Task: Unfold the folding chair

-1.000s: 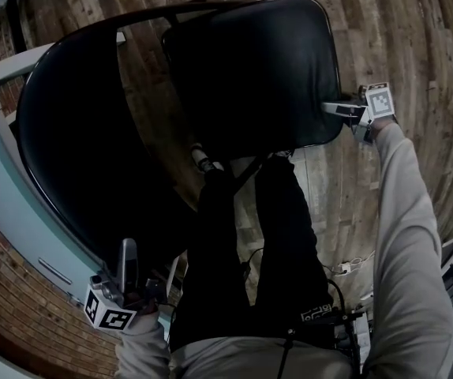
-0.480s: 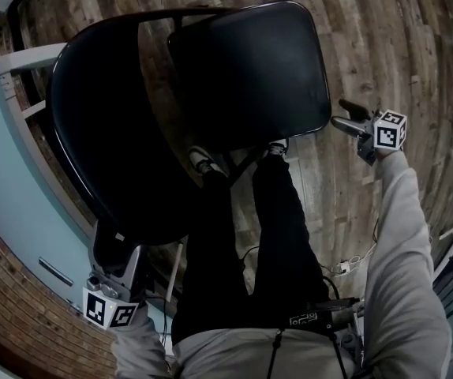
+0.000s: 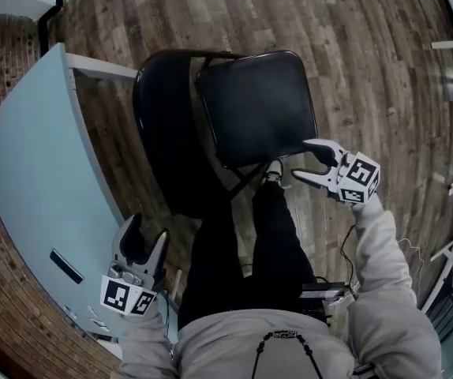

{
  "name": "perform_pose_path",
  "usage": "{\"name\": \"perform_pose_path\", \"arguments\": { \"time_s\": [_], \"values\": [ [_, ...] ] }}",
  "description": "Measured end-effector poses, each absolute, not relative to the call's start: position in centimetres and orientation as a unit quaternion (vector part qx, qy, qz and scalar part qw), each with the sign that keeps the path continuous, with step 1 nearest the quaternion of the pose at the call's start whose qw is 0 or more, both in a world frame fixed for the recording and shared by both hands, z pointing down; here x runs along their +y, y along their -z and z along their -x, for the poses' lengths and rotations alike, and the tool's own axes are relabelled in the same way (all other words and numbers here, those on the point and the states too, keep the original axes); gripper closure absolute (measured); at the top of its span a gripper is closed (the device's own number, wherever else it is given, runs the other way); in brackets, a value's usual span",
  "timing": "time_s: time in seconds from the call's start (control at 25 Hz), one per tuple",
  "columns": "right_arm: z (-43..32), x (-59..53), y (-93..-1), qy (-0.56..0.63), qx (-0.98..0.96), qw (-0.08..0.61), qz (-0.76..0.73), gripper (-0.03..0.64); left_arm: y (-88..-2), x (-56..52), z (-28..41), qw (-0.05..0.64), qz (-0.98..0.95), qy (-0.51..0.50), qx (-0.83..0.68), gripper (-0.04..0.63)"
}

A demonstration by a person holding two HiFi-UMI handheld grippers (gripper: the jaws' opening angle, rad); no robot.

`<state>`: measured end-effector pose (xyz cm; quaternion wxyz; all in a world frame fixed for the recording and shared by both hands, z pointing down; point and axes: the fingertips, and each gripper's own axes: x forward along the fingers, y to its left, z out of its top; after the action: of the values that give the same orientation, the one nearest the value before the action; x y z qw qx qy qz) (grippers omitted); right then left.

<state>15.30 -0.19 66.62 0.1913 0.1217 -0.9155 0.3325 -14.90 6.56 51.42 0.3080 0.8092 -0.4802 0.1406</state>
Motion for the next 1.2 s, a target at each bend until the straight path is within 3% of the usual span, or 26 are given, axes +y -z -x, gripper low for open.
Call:
{"name": "perform_pose_path", "arguments": {
  "time_s": [0.08,0.16,0.24,0.28,0.6,0.88,1.2],
  "values": [
    [-12.3,0.3,-61.0,-0.288,-0.928,0.203,-0.117,0.481,-48.8,6.7,14.2,0.302,-0.815,-0.133,-0.476,0.364],
    [-9.4,0.7,-55.3,-0.265,-0.938,0.195,-0.114,0.603,-45.5,6.6,13.4,0.290,-0.828,-0.119,-0.464,0.478],
    [-6.3,1.6,-49.7,-0.255,-0.945,0.176,-0.105,0.607,-41.8,6.4,12.6,0.274,-0.844,-0.106,-0.448,0.572],
    [-4.9,1.7,-46.8,-0.247,-0.948,0.171,-0.106,0.609,-39.9,5.9,12.4,0.263,-0.850,-0.100,-0.445,0.586],
    [1.9,6.4,-19.6,-0.173,-0.973,0.089,-0.125,0.609,-23.2,8.2,12.4,0.190,-0.877,-0.028,-0.440,0.589],
    [5.0,7.8,-13.1,-0.122,-0.979,0.065,-0.151,0.610,-14.2,7.2,13.5,0.092,-0.897,-0.006,-0.433,0.589],
    [7.8,7.4,-9.7,-0.101,-0.979,0.030,-0.175,0.611,-10.1,6.7,16.4,0.040,-0.901,0.021,-0.431,0.589]
  ]
}}
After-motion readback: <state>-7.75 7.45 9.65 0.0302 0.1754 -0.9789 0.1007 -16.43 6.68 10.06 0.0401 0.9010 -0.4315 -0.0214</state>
